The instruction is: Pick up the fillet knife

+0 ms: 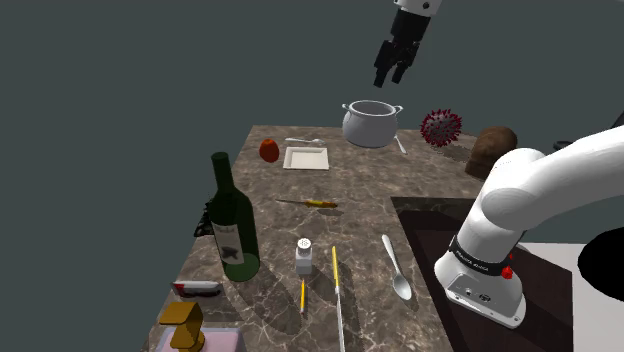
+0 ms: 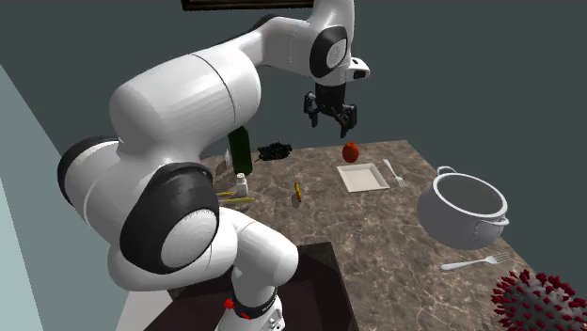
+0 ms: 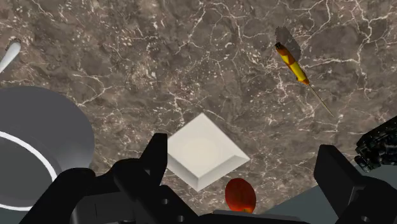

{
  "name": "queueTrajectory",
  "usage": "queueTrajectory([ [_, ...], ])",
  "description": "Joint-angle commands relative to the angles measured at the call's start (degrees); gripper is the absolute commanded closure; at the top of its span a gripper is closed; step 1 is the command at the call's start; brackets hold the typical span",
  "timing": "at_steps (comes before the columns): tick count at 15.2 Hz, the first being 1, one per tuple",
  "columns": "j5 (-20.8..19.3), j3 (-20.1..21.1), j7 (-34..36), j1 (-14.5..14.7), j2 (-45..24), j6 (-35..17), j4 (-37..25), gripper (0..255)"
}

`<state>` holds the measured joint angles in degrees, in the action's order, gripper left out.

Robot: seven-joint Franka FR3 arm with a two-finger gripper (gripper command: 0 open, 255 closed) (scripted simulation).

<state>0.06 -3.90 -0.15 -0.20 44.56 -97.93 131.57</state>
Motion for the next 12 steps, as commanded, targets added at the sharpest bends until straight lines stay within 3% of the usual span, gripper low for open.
queueTrajectory([
  [1, 0.00, 0.00, 0.00, 0.00, 0.00, 0.00, 0.00, 0],
  [12, 0.62, 4.46, -2.31, 4.84, -9.25, -19.45, 11.27, 0],
])
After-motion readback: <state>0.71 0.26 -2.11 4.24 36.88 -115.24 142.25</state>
